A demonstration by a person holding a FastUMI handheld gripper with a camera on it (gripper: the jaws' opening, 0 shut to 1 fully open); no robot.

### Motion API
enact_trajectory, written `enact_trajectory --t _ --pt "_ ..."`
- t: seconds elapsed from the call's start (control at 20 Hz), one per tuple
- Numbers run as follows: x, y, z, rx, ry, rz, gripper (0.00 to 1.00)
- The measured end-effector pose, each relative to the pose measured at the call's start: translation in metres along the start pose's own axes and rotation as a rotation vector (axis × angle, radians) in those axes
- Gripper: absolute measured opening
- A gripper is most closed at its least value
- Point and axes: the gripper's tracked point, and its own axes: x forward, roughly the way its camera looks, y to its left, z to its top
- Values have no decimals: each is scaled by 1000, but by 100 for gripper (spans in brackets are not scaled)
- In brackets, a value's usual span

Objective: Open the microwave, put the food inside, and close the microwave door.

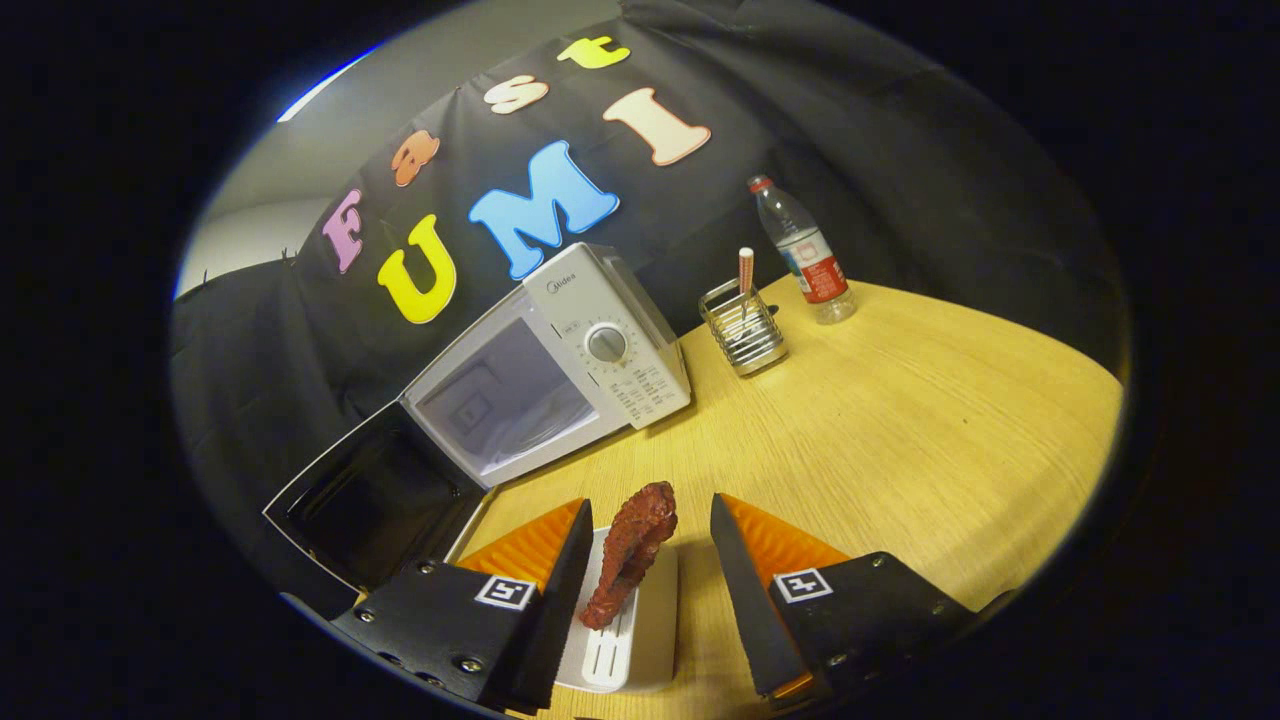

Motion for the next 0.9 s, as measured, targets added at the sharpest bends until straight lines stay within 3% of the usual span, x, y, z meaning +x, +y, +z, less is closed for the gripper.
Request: enact_trajectory --t 0.1,0.15,0.2,0.25,0.3,0.65,0.75,0.9 --pt "11 -4 -6 1 26 -16 67" --pt "14 -1 -6 2 35 0 52" --pt "15 4 -7 -3 27 16 29" --pt "8 10 -7 -16 8 22 28" --pt "10 13 -7 -34 1 22 18" --pt "1 46 10 -42 -24 71 17" --pt "9 37 0 -106 13 20 17" --pt "19 39 -16 -104 73 48 18"
